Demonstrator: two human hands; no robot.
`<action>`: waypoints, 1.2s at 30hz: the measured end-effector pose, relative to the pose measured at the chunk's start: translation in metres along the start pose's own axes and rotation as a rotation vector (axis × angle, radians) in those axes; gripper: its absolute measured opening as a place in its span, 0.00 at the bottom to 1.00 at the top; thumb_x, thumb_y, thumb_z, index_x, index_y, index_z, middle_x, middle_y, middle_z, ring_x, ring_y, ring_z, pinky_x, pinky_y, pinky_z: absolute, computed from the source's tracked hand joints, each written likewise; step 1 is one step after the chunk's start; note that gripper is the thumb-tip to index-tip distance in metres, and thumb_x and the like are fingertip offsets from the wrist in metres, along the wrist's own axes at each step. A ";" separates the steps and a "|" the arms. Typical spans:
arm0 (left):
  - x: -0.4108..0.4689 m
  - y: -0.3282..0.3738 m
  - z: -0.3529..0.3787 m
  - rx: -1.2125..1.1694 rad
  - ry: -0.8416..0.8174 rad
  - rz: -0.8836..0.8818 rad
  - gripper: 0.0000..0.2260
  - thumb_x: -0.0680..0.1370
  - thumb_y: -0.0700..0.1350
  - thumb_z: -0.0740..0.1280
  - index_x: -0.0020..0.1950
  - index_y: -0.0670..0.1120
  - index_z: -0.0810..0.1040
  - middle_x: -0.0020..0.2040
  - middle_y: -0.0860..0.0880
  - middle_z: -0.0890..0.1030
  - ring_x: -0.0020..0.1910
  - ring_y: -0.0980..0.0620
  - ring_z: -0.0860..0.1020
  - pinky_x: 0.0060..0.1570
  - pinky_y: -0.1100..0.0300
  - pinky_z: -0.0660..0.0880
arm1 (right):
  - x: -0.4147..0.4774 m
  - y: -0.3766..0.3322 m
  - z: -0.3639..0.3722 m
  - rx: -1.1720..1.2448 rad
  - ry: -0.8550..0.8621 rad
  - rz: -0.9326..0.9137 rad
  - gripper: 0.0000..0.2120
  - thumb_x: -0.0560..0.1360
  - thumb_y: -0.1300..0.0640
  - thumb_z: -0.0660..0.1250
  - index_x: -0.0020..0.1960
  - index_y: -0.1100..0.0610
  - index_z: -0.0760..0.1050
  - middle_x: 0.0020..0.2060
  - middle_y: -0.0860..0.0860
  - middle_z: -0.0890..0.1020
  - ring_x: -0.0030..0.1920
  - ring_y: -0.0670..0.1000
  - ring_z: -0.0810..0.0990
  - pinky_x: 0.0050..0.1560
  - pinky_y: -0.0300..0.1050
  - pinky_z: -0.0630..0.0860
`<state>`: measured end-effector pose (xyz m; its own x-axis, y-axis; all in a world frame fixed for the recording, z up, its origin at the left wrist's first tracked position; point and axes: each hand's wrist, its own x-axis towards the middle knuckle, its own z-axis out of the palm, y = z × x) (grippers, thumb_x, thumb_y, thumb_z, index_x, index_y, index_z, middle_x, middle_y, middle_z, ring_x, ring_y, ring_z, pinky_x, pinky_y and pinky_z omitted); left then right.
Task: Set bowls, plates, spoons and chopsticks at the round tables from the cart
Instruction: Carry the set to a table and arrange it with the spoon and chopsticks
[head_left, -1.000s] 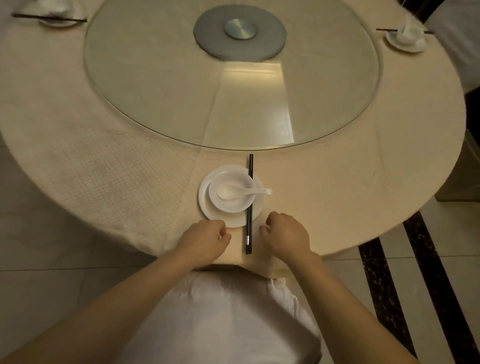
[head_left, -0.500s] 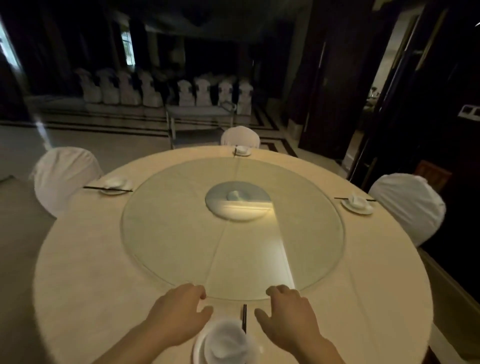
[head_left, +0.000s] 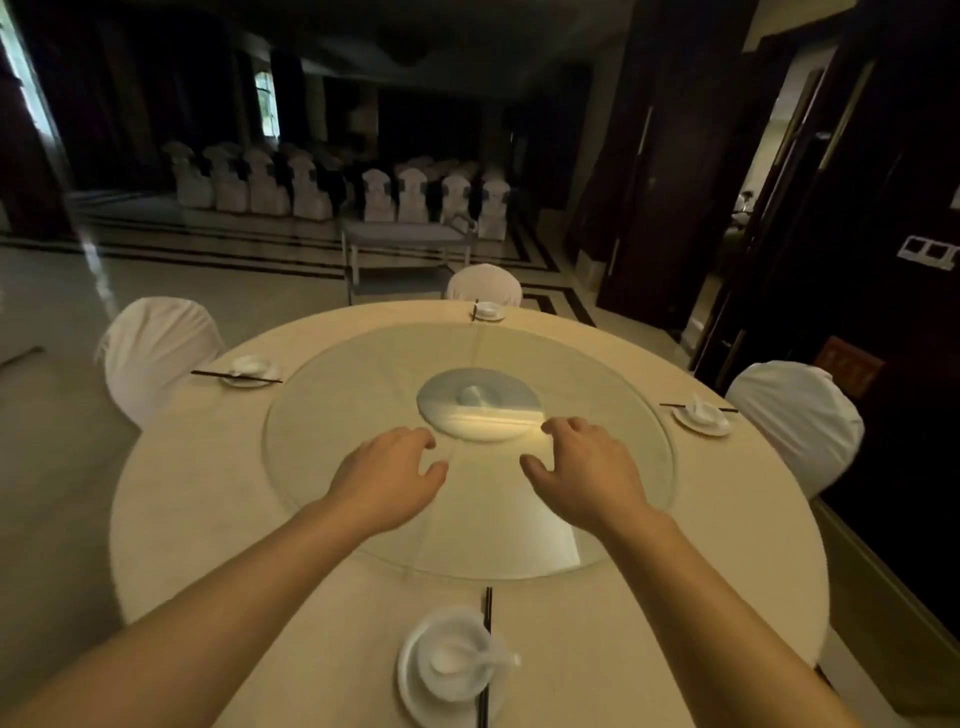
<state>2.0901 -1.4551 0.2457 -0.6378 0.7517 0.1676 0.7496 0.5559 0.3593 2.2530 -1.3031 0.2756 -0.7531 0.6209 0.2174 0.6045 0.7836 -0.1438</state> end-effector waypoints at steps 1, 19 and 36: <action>-0.002 -0.001 0.002 -0.006 -0.015 -0.007 0.21 0.80 0.58 0.61 0.69 0.50 0.75 0.65 0.48 0.78 0.62 0.46 0.77 0.59 0.53 0.74 | -0.003 0.000 0.002 0.003 -0.009 0.005 0.24 0.79 0.40 0.59 0.67 0.54 0.72 0.63 0.54 0.78 0.63 0.58 0.75 0.60 0.53 0.72; -0.082 -0.077 0.191 -0.132 -0.390 -0.208 0.19 0.78 0.56 0.63 0.64 0.48 0.77 0.53 0.48 0.83 0.52 0.45 0.79 0.49 0.54 0.74 | -0.086 0.031 0.204 0.163 -0.390 0.133 0.26 0.77 0.43 0.64 0.70 0.56 0.72 0.65 0.55 0.78 0.63 0.58 0.76 0.56 0.51 0.73; -0.080 -0.114 0.268 -0.252 -0.374 -0.450 0.22 0.82 0.43 0.60 0.76 0.42 0.66 0.69 0.40 0.75 0.67 0.42 0.74 0.65 0.49 0.71 | -0.103 0.070 0.304 0.538 -0.454 0.683 0.22 0.77 0.65 0.56 0.69 0.59 0.74 0.63 0.59 0.80 0.63 0.61 0.78 0.64 0.55 0.74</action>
<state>2.1032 -1.4840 -0.0547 -0.7419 0.5623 -0.3653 0.3287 0.7798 0.5327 2.2942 -1.3051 -0.0506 -0.3819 0.8060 -0.4522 0.8331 0.0884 -0.5460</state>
